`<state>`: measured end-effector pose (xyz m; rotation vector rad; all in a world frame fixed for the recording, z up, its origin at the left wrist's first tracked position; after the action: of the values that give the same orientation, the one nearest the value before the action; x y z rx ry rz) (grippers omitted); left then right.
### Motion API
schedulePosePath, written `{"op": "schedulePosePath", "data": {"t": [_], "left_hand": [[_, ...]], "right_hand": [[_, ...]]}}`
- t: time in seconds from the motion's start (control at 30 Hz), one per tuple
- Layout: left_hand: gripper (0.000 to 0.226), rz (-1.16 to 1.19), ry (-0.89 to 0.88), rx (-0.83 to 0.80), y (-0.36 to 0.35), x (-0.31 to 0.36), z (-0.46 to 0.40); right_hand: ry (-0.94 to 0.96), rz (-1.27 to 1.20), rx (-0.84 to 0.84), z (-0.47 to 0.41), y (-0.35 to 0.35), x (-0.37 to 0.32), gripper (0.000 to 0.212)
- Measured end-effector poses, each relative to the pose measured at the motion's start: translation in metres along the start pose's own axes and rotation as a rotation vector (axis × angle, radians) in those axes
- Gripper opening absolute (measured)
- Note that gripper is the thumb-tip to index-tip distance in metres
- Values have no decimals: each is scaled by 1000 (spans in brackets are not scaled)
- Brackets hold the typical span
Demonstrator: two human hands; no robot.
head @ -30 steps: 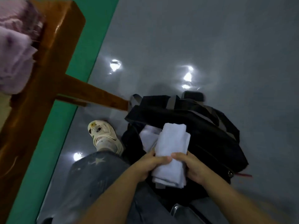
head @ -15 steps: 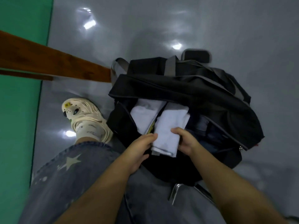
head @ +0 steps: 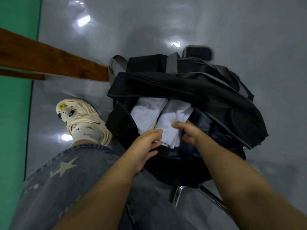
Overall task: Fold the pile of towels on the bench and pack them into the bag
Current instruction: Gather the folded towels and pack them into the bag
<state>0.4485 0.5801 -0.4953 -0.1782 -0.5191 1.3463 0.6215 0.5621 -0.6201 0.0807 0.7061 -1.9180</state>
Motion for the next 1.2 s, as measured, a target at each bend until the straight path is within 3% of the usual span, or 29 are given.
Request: {"op": "schedulePosePath", "data": {"t": [0.2,0.27,0.53,0.63,0.9,1.07,1.2], "left_hand": [[24,61,-146,9,-20,27,40],[31,113,-238,11,-30,39,60],[23,76,-504,37,-71,40,191],[21,87,-685,93,-74,24,263],[32,110,-1161,338,-54,-52,451],[15,316,-1344,574,-20,-102,514],[22,606,-1295,649,16,-115,516]], "right_hand": [[-20,338,283,37,-1,-6,58],[-13,470,289,71,-15,-15,56],[237,687,31,207,-121,-53,27],[352,757,-123,258,-187,-56,15],[514,984,-612,361,-352,-19,17],[721,1215,-762,404,-427,7,23],[862,1325,-745,411,-462,14,26]]}}
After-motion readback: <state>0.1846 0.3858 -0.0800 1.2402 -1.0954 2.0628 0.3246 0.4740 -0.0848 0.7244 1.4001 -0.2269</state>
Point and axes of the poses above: each hand's wrist, its own z-axis away from the middle knuckle, its own y-axis out of the back of the hand, x = y × z, the point moved 3 cm from there along -z, towards the middle knuckle, and after that the axes turned 15 degrees about -x, right-handed, at the moved point
